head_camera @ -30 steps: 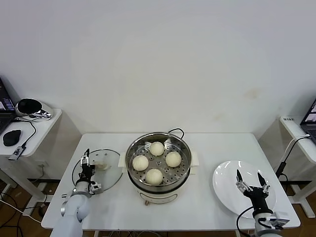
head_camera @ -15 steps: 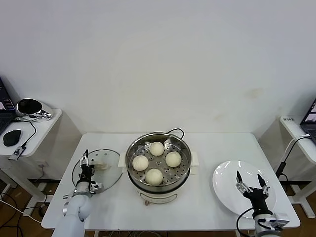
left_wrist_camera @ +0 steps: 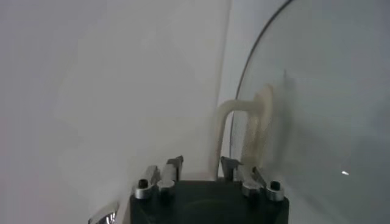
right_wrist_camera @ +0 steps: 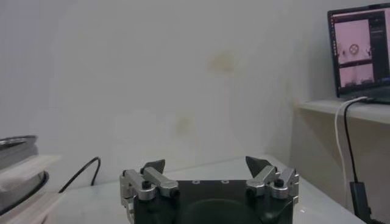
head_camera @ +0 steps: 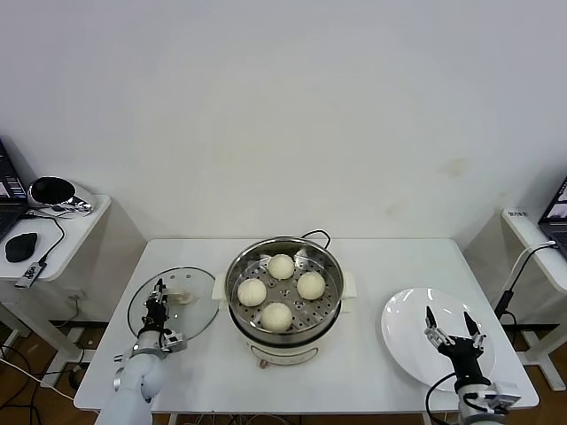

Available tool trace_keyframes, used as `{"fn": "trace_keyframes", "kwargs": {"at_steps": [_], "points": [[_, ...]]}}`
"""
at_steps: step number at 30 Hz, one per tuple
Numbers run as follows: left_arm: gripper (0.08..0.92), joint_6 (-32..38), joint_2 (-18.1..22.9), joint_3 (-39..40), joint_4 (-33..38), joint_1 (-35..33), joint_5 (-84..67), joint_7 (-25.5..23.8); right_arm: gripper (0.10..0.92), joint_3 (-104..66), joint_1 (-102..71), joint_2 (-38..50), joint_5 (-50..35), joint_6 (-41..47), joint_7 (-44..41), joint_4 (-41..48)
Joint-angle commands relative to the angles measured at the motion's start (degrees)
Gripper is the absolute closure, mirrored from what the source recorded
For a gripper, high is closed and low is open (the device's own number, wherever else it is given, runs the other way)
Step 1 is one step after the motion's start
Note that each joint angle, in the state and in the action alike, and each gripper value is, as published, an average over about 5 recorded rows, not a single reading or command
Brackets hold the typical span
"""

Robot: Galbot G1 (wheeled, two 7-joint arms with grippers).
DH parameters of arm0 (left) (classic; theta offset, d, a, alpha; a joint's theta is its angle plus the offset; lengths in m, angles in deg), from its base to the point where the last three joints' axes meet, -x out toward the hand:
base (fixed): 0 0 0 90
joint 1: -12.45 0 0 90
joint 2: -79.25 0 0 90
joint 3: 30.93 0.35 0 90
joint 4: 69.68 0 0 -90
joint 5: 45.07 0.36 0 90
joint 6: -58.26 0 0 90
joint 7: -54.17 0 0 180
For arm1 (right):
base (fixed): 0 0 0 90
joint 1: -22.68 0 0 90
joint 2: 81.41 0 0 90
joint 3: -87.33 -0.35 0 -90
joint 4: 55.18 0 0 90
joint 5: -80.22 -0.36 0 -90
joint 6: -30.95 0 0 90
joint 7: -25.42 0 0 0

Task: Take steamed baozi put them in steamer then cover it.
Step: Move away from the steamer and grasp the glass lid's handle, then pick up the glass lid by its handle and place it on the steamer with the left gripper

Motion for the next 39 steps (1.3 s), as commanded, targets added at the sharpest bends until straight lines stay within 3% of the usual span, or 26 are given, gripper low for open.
{"fn": "trace_keyframes", "kwargs": {"at_steps": [1,6,11,17,28,33,39], "points": [[0.728,0.0,-0.3,0.0,0.1,0.1,-0.6,0.5,0.203,0.2,0.6,0.0,0.2,0.3,0.0,-0.1],[0.844,-0.6,-0.6,-1.1,3.4,-2.1,-0.5,0.1,0.203,0.4,1.3,-0.1,0.1,1.0,-0.2,-0.4],[0.853,-4.2,0.3,-3.7,14.5,-7.7,-1.0,-1.4,0.203,0.6,1.9,-0.4,-0.1,1.3,-0.3,-1.1],[0.853,-12.6,0.6,-6.2,27.9,-14.2,-1.5,-7.2,0.203,0.2,3.2,-0.7,-1.2,1.6,-0.4,-1.5],[0.853,-22.2,-4.9,-11.0,40.5,-14.8,-0.1,-14.7,0.203,-0.3,3.9,-0.8,-2.5,4.8,0.1,-4.6],[0.853,-31.4,-5.2,-5.3,49.0,-12.9,3.5,-20.4,0.203,0.7,5.6,-0.7,-2.1,6.8,1.0,-4.5],[0.853,-37.8,-3.8,5.9,57.9,-10.7,13.4,-33.1,0.203,0.8,6.8,-1.7,-1.5,9.3,2.2,-4.3]]}}
